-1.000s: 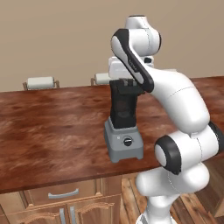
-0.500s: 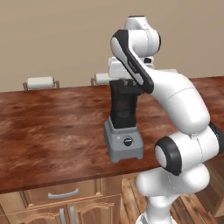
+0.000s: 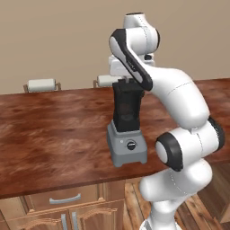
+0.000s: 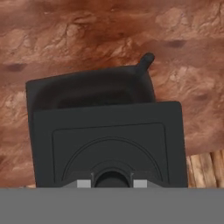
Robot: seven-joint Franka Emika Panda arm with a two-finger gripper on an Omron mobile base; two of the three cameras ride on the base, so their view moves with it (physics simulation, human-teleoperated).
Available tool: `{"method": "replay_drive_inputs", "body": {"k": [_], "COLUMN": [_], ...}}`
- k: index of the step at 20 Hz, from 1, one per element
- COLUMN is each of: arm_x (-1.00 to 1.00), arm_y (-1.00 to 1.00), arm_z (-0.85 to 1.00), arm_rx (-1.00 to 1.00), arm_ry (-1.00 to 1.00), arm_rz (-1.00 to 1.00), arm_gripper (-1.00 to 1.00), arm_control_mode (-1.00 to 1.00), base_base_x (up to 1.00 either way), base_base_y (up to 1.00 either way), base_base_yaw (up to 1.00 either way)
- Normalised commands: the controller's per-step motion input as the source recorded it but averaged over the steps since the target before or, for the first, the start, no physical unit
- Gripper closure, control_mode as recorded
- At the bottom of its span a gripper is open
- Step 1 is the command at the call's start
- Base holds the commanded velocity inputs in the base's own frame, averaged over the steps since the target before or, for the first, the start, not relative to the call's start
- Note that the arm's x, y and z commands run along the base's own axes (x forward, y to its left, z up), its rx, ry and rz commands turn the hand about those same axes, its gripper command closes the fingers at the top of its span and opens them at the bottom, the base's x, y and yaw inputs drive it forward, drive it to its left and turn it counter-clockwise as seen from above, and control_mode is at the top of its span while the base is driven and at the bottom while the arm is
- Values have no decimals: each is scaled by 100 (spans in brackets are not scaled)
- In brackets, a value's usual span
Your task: Open the blender lid, put the peach in the blender, close the lid, and start the blender.
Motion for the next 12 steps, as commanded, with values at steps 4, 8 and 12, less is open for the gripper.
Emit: {"method": "replay_drive_inputs", "body": {"k": [4,8,12], "arm_x": [21,24,12], "arm_y": [0,0,1], "arm_z": [0,-1,-12], "arm_rx": [-3,-1,0], "arm_ry": [0,0,0], "arm_rz": [1,3,6], "arm_gripper": [100,100,100], "arm_control_mode": [-100,-100,-100], "base_base_x": [0,0,0], "base_base_y": [0,0,0], "base_base_yaw": [0,0,0]}}
